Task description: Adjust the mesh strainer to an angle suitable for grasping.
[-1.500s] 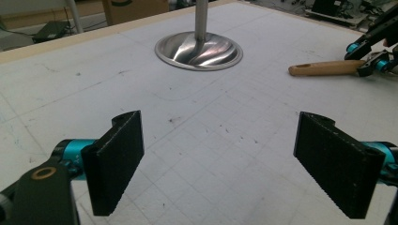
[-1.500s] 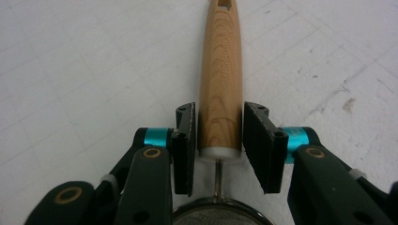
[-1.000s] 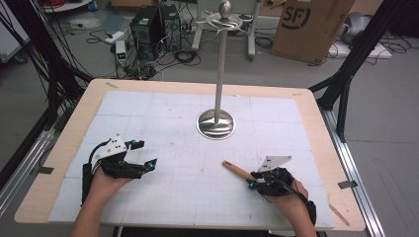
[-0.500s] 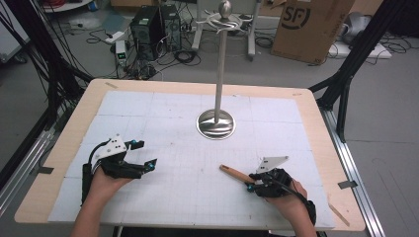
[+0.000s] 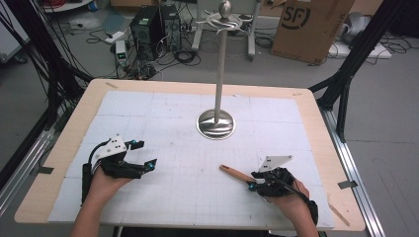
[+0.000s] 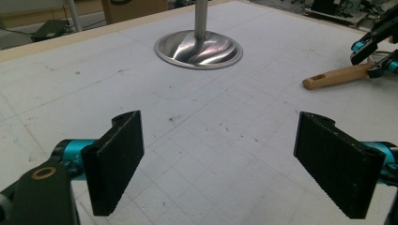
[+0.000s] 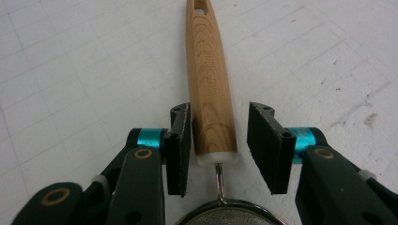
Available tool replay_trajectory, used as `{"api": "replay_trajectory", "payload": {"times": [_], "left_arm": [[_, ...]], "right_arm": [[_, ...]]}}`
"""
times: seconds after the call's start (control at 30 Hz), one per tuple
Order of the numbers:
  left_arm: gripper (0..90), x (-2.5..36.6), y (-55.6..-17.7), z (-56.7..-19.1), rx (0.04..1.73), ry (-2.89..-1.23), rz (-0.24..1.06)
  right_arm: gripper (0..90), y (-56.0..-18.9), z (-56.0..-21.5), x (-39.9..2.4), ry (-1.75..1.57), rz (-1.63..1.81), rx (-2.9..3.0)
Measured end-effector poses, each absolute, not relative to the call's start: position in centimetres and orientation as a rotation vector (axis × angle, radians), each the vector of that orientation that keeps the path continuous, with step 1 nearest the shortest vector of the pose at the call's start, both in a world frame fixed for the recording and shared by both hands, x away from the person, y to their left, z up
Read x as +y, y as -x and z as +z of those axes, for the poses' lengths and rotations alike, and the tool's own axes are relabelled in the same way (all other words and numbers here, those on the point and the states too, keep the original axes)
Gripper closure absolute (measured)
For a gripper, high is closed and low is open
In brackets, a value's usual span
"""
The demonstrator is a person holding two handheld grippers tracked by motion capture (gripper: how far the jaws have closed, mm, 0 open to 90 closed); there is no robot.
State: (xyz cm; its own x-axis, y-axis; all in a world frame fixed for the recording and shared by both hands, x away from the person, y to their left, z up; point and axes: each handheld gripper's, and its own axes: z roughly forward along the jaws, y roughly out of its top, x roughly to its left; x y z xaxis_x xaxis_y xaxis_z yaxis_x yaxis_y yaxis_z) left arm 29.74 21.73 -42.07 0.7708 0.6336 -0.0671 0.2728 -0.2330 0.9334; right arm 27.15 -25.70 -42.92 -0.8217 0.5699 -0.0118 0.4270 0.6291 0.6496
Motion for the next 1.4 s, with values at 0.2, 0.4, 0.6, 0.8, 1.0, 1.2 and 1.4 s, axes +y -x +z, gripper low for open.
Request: {"api": "replay_trajectory", "payload": {"times": [0.2, 0.4, 0.6, 0.8, 1.0, 1.2, 1.4], "left_arm": [[16.9, 21.8, -29.8, -42.1, 0.704, -1.822, 0.395], [17.0, 21.8, -29.8, -42.1, 0.705, -1.821, 0.395], [16.9, 21.8, -29.8, -42.1, 0.703, -1.825, 0.395], [16.9, 21.8, -30.0, -42.3, 0.706, -1.841, 0.392], [16.9, 21.7, -29.9, -42.3, 0.709, -1.844, 0.389], [17.0, 21.6, -29.9, -42.3, 0.706, -1.844, 0.390], [17.0, 21.6, -29.9, -42.3, 0.709, -1.844, 0.387]], "right_arm": [[58.5, -27.1, -42.7, -25.9, -0.821, 0.971, 2.629], [57.9, -27.1, -42.5, -26.0, -0.821, 0.970, 2.622], [60.8, -27.0, -42.4, -25.9, -0.835, 0.933, 2.647], [64.7, -27.1, -42.3, -25.7, -0.815, 0.841, 2.686], [66.4, -27.7, -42.2, -24.9, -0.805, 0.727, 2.737], [66.5, -28.2, -42.0, -24.6, -0.816, 0.686, 2.771], [66.5, -28.5, -41.7, -23.9, -0.812, 0.608, 2.803]]}}
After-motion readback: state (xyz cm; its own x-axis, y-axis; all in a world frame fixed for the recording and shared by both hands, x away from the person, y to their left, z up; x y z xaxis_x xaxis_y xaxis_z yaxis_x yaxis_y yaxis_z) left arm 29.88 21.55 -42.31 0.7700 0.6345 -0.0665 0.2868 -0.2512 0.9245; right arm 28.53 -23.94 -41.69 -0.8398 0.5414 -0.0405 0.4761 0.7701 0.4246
